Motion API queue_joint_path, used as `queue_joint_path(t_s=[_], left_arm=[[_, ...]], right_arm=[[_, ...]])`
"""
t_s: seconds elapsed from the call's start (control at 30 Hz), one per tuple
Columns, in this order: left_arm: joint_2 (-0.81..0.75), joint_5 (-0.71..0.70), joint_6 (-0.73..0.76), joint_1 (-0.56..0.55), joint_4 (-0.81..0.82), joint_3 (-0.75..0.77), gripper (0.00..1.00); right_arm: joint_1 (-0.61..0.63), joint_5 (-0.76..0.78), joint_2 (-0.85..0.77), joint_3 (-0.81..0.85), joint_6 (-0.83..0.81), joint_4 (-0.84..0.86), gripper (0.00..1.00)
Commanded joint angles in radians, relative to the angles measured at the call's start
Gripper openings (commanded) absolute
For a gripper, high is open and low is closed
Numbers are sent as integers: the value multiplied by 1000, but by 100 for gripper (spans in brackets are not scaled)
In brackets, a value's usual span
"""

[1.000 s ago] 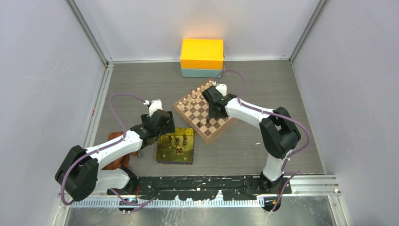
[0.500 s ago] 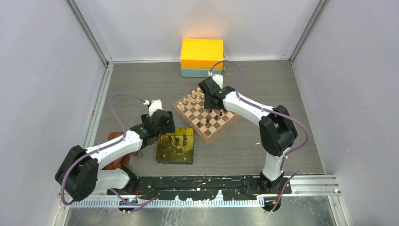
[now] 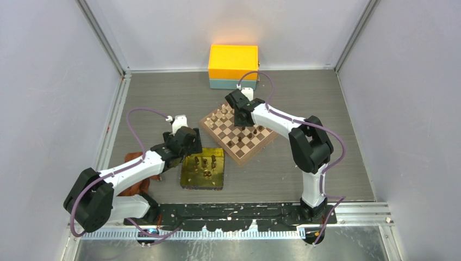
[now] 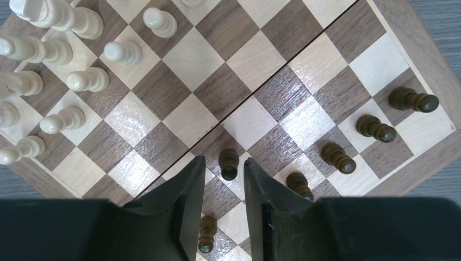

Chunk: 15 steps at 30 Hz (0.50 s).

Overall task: Set up the chess pieces on the board
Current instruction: Pick up the chess piece from the chessboard.

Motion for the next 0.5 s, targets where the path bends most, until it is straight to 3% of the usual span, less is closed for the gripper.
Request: queue_joint_path(t_s=[0.0, 0.47], left_arm=[[-21, -29, -10, -3, 39, 0, 94], [-9, -28, -7, -2, 41, 6, 94]], right_arm=[[-7, 10, -8, 38, 1, 6, 36], [-9, 0, 1, 28, 2, 6, 30]])
